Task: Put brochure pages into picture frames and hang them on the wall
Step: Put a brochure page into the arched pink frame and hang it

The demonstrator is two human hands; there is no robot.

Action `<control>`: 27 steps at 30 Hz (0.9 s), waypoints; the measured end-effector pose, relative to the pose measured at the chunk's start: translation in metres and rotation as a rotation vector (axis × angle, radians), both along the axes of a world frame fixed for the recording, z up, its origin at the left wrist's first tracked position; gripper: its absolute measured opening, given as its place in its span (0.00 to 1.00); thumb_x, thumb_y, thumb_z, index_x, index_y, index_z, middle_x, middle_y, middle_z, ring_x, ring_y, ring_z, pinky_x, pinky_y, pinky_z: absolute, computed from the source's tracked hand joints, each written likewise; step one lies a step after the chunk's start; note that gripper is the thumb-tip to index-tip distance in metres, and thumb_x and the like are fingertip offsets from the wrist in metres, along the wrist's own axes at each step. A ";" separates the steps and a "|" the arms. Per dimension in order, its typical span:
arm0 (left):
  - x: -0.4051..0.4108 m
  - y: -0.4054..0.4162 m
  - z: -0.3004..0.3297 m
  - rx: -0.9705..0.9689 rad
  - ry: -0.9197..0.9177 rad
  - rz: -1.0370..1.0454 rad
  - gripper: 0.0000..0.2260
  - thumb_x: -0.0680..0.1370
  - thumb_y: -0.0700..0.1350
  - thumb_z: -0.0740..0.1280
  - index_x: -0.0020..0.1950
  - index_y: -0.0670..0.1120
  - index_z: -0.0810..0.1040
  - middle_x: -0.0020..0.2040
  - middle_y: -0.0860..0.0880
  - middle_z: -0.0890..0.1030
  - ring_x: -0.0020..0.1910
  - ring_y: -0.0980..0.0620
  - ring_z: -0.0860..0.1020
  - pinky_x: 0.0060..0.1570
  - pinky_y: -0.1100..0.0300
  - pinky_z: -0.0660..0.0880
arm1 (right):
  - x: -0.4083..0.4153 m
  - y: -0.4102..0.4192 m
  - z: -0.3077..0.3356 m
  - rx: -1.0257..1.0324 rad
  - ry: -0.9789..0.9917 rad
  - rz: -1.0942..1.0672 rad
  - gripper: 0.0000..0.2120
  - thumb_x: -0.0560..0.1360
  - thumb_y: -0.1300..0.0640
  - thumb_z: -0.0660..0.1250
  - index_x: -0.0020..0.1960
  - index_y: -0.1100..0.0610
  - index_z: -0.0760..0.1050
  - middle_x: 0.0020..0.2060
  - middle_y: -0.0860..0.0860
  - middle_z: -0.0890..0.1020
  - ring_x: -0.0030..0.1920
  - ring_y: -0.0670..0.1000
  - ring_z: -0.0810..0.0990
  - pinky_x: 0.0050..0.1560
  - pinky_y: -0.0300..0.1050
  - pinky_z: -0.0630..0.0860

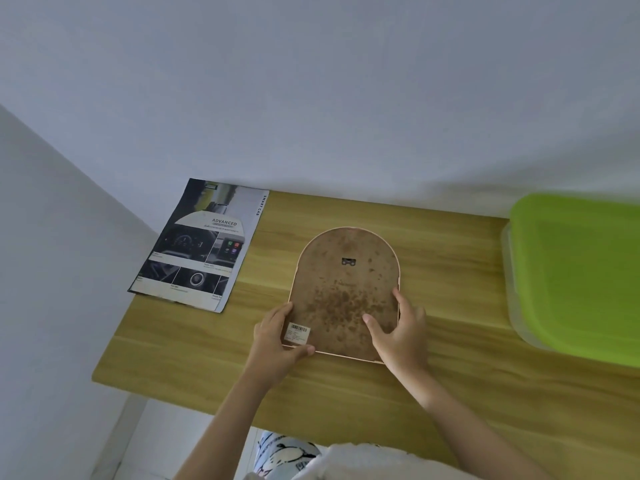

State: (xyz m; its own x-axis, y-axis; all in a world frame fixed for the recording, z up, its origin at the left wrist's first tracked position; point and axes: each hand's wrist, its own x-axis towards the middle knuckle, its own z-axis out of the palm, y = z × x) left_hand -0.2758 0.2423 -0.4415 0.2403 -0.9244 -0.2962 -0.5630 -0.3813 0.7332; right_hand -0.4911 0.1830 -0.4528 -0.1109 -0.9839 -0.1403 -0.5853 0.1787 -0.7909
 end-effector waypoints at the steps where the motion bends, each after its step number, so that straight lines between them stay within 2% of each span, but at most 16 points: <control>1: -0.001 0.000 -0.001 -0.012 -0.016 -0.003 0.41 0.64 0.51 0.78 0.73 0.50 0.62 0.64 0.59 0.65 0.63 0.54 0.63 0.64 0.58 0.62 | 0.000 0.000 -0.001 -0.006 0.012 0.008 0.36 0.68 0.49 0.75 0.71 0.54 0.66 0.50 0.52 0.69 0.53 0.51 0.71 0.51 0.37 0.65; 5: 0.000 0.001 -0.005 -0.036 -0.005 0.018 0.41 0.64 0.49 0.78 0.73 0.51 0.63 0.65 0.60 0.65 0.62 0.54 0.63 0.63 0.57 0.63 | -0.001 0.000 -0.005 0.005 0.045 0.032 0.37 0.67 0.48 0.76 0.72 0.55 0.65 0.50 0.53 0.67 0.54 0.52 0.70 0.57 0.42 0.69; 8: 0.000 0.004 -0.010 -0.056 0.010 0.030 0.40 0.64 0.50 0.78 0.72 0.53 0.63 0.66 0.59 0.66 0.62 0.52 0.64 0.62 0.57 0.62 | -0.002 -0.003 -0.006 0.034 0.084 0.062 0.39 0.66 0.49 0.77 0.71 0.58 0.65 0.52 0.53 0.65 0.57 0.53 0.68 0.60 0.40 0.66; 11: 0.001 0.005 -0.013 -0.074 0.026 0.046 0.40 0.63 0.51 0.78 0.72 0.54 0.64 0.67 0.59 0.67 0.62 0.53 0.64 0.61 0.58 0.61 | 0.002 -0.015 -0.001 0.013 0.146 0.082 0.36 0.66 0.46 0.76 0.69 0.57 0.69 0.56 0.55 0.66 0.60 0.54 0.66 0.63 0.46 0.66; 14: 0.002 0.005 -0.015 -0.084 0.037 0.056 0.40 0.62 0.51 0.79 0.71 0.55 0.65 0.67 0.60 0.67 0.62 0.53 0.64 0.62 0.58 0.61 | 0.011 -0.043 0.009 -0.055 0.207 0.131 0.33 0.69 0.45 0.73 0.69 0.56 0.69 0.57 0.56 0.68 0.59 0.54 0.66 0.63 0.51 0.67; 18: 0.003 0.006 -0.017 -0.077 0.048 0.061 0.40 0.61 0.53 0.79 0.70 0.57 0.65 0.68 0.59 0.68 0.63 0.53 0.65 0.63 0.57 0.63 | 0.025 -0.095 0.020 -0.092 0.306 0.300 0.30 0.72 0.44 0.69 0.69 0.54 0.68 0.58 0.57 0.68 0.60 0.56 0.65 0.61 0.47 0.64; 22: 0.004 0.008 -0.019 -0.080 0.078 0.068 0.42 0.57 0.62 0.75 0.69 0.59 0.65 0.68 0.60 0.68 0.63 0.56 0.65 0.63 0.56 0.65 | 0.034 -0.139 0.018 -0.005 0.429 0.482 0.30 0.70 0.39 0.67 0.69 0.49 0.68 0.58 0.55 0.67 0.62 0.57 0.64 0.62 0.51 0.64; 27: 0.004 0.007 -0.020 -0.098 0.070 0.074 0.40 0.60 0.54 0.79 0.69 0.60 0.65 0.68 0.60 0.68 0.63 0.55 0.66 0.64 0.55 0.66 | 0.035 -0.165 0.025 0.072 0.490 0.600 0.31 0.68 0.37 0.69 0.67 0.49 0.70 0.60 0.56 0.66 0.65 0.58 0.61 0.64 0.55 0.66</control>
State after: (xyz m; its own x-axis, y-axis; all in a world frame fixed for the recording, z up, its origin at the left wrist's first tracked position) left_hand -0.2719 0.2492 -0.4618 0.2905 -0.9304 -0.2233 -0.4826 -0.3440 0.8055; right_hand -0.4559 0.0179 -0.4282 0.3719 -0.8854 -0.2788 -0.8780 -0.2380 -0.4154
